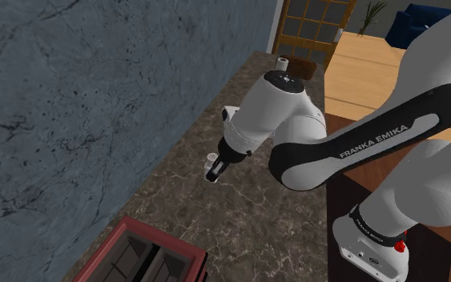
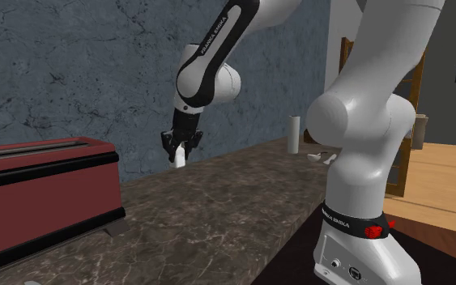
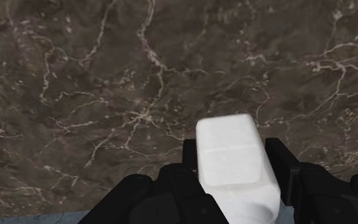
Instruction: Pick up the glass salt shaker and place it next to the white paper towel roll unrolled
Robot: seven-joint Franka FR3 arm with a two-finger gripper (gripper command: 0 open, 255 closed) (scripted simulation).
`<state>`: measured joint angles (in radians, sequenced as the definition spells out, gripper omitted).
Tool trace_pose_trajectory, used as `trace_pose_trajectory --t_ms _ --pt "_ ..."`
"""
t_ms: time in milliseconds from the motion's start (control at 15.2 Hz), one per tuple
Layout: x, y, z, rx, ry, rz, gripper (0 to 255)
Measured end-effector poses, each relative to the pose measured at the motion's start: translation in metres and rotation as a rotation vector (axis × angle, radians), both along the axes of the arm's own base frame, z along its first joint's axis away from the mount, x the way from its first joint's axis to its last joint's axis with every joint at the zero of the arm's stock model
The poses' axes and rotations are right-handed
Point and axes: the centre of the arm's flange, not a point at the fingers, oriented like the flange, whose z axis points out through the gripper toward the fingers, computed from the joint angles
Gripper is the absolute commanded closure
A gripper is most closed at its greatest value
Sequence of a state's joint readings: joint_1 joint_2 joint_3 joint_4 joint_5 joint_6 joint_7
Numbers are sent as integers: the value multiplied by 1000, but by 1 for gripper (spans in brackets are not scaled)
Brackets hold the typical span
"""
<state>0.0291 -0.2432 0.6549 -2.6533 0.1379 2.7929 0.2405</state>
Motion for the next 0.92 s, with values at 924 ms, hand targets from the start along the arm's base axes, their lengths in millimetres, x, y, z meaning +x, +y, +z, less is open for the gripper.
trace_pose_trajectory --t_ms 924 --pt "2 1 75 1 0 0 255"
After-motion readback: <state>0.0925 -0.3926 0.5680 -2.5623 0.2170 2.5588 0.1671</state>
